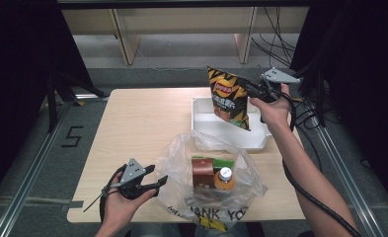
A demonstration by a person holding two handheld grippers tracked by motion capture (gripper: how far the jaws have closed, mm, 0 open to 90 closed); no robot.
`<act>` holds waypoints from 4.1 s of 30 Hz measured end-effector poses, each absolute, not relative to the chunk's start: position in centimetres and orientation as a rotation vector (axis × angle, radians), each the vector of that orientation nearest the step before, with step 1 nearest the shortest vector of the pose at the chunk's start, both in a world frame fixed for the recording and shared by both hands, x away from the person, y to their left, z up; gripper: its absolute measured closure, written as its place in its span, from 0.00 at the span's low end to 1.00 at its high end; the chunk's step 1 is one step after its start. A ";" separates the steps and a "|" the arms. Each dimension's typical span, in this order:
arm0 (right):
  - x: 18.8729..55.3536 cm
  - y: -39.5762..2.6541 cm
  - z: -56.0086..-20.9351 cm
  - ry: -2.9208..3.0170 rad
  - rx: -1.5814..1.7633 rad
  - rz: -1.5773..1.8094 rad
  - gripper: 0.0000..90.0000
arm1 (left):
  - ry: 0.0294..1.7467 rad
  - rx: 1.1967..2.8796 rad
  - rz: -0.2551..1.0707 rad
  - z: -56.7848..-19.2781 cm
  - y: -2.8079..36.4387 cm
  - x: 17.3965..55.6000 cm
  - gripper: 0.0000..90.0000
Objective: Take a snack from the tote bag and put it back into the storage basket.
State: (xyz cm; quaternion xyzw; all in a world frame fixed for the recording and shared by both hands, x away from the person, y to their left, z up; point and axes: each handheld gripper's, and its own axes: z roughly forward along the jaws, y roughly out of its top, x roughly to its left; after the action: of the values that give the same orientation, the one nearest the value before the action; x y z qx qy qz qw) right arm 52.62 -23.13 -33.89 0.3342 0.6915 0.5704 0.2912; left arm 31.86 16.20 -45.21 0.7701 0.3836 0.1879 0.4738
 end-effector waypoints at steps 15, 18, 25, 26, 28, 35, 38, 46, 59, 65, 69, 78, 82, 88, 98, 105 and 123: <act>54.0 -22.5 -35.8 1.904 0.893 1.495 1.00 | 0.959 1.871 0.454 -45.3 16.3 31.7 0.44; 54.1 -22.5 -36.2 1.906 0.909 1.492 1.00 | 0.955 1.871 0.453 -45.4 16.3 31.8 0.44; 54.5 -22.5 -37.3 1.918 0.965 1.477 1.00 | 0.947 1.878 0.451 -45.4 16.2 31.8 0.44; 54.7 -22.8 -37.3 1.911 0.948 1.474 1.00 | 0.947 1.877 0.451 -45.4 16.2 31.8 0.44; 54.8 -23.0 -37.4 1.915 0.954 1.473 1.00 | 0.953 1.874 0.449 -45.5 16.2 31.8 0.44; 55.3 -23.6 -37.3 1.918 0.960 1.439 1.00 | 0.948 1.878 0.452 -45.5 16.2 31.8 0.44; 55.4 -23.4 -37.1 1.936 0.968 1.441 1.00 | 0.948 1.881 0.454 -45.4 16.2 31.8 0.44; 55.4 -22.5 -36.8 1.941 0.957 1.453 1.00 | 0.961 1.879 0.452 -45.5 16.3 31.8 0.44; 56.0 -22.8 -37.3 1.911 0.981 1.448 0.99 | 0.954 1.878 0.455 -45.5 16.4 31.8 0.44; 56.5 -24.2 -37.3 1.915 1.013 1.394 0.95 | 0.946 1.889 0.462 -45.5 16.3 31.8 0.44; 56.6 -24.8 -37.6 1.915 1.065 1.359 0.90 | 0.957 1.878 0.451 -45.6 16.1 31.8 0.44; 57.0 -25.0 -38.0 1.887 1.195 1.300 0.68 | 0.956 1.877 0.448 -45.6 16.1 31.8 0.44; 56.7 -24.9 -37.9 1.867 1.225 1.287 0.57 | 0.952 1.881 0.444 -45.6 16.0 31.8 0.44; 55.5 -24.8 -37.3 1.837 1.288 1.313 0.47 | 0.943 1.885 0.459 -45.4 16.0 31.8 0.44; 53.4 -25.7 -37.1 1.840 1.270 1.326 0.42 | 0.949 1.881 0.459 -45.4 15.8 31.8 0.44; 51.8 -26.1 -37.1 1.880 1.247 1.307 0.41 | 0.937 1.887 0.468 -45.2 15.9 31.8 0.44; 49.6 -26.5 -39.3 2.087 1.243 1.207 0.79 | 0.952 1.868 0.465 -45.2 16.1 31.7 0.44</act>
State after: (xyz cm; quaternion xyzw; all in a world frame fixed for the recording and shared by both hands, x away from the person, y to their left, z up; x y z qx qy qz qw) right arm 49.57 -26.48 -39.32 0.4479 0.7517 0.4348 0.2129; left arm 31.65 16.12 -45.25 0.7646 0.3897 0.1904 0.4767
